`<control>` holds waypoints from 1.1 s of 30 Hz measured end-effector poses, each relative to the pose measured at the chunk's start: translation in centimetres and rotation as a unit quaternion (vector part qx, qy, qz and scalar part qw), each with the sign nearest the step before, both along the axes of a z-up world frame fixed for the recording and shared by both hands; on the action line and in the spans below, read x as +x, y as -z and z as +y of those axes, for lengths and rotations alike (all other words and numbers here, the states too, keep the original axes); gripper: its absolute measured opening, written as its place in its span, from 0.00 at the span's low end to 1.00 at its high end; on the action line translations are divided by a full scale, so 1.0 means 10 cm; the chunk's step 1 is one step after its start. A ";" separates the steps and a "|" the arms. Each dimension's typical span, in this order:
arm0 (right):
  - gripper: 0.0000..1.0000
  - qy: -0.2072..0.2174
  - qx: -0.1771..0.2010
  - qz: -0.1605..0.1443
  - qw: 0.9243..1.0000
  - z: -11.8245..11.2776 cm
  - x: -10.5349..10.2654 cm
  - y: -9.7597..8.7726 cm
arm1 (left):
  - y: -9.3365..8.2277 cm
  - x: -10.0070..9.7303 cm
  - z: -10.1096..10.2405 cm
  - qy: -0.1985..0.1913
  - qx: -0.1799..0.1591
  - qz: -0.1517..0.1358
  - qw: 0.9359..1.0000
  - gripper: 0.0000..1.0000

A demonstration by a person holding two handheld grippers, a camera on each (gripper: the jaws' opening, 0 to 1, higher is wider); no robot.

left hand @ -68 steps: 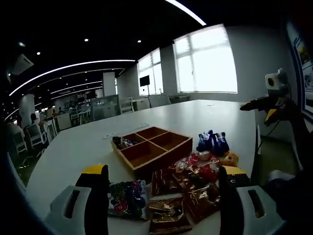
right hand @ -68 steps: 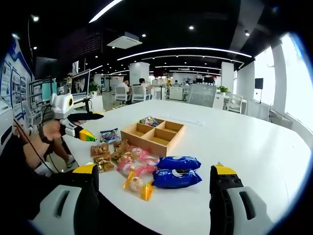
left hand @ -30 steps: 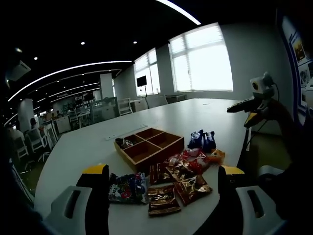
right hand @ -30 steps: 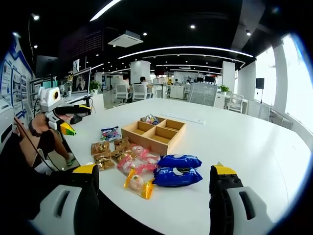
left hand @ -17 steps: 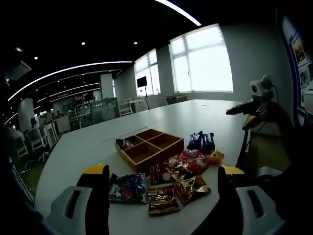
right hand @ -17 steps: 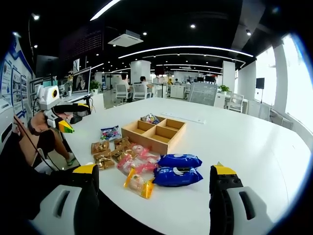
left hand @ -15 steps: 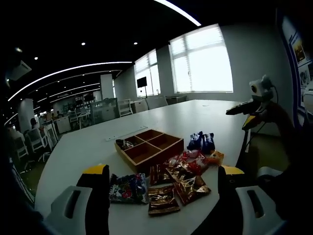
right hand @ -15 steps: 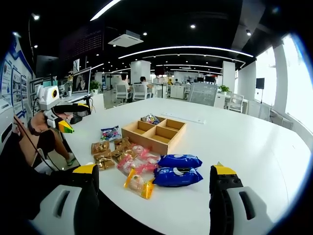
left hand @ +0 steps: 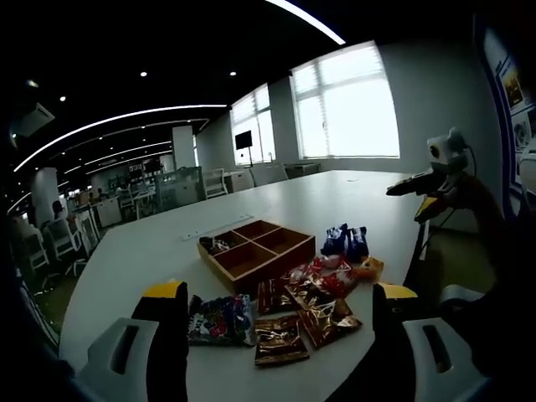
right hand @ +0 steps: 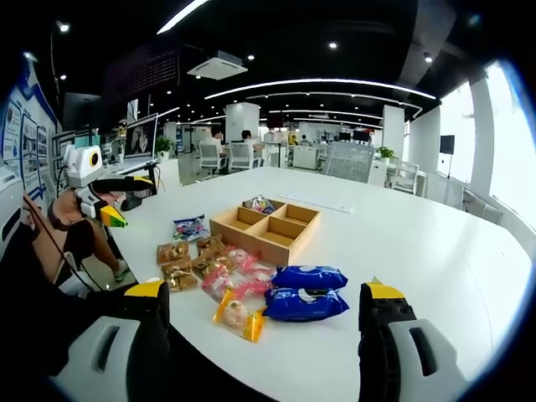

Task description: Pick up the scattered marshmallows, QQ candies, Oreo cookies, and mixed nuts on the table and sort them into separate containers

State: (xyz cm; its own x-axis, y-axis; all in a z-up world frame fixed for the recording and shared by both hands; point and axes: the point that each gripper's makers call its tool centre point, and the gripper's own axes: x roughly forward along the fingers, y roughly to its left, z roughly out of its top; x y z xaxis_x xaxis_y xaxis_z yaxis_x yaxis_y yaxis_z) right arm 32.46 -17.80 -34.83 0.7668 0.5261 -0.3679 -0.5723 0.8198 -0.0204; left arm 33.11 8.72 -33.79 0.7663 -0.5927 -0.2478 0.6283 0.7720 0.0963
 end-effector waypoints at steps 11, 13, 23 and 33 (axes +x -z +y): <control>0.89 0.004 0.001 0.002 1.000 -0.02 -0.01 0.02 | 0.03 0.01 0.01 -0.002 0.001 0.003 1.000 0.94; 0.89 0.004 0.002 0.001 1.000 -0.02 -0.01 0.01 | 0.03 0.01 0.02 -0.003 0.000 0.003 1.000 0.94; 0.89 0.005 0.003 0.001 1.000 -0.03 -0.01 0.02 | 0.02 0.00 0.00 -0.003 -0.004 0.006 1.000 0.94; 0.89 0.005 0.002 0.003 1.000 -0.04 -0.01 0.03 | 0.06 0.04 0.02 -0.007 0.002 0.008 1.000 0.93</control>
State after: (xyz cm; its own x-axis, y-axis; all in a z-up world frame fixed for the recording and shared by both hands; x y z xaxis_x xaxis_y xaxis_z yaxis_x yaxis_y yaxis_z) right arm 32.35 -18.25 -35.09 0.7704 0.5193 -0.3698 -0.5636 0.8259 -0.0143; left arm 33.49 8.89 -34.39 0.7709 -0.5808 -0.2616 0.6185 0.7806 0.0896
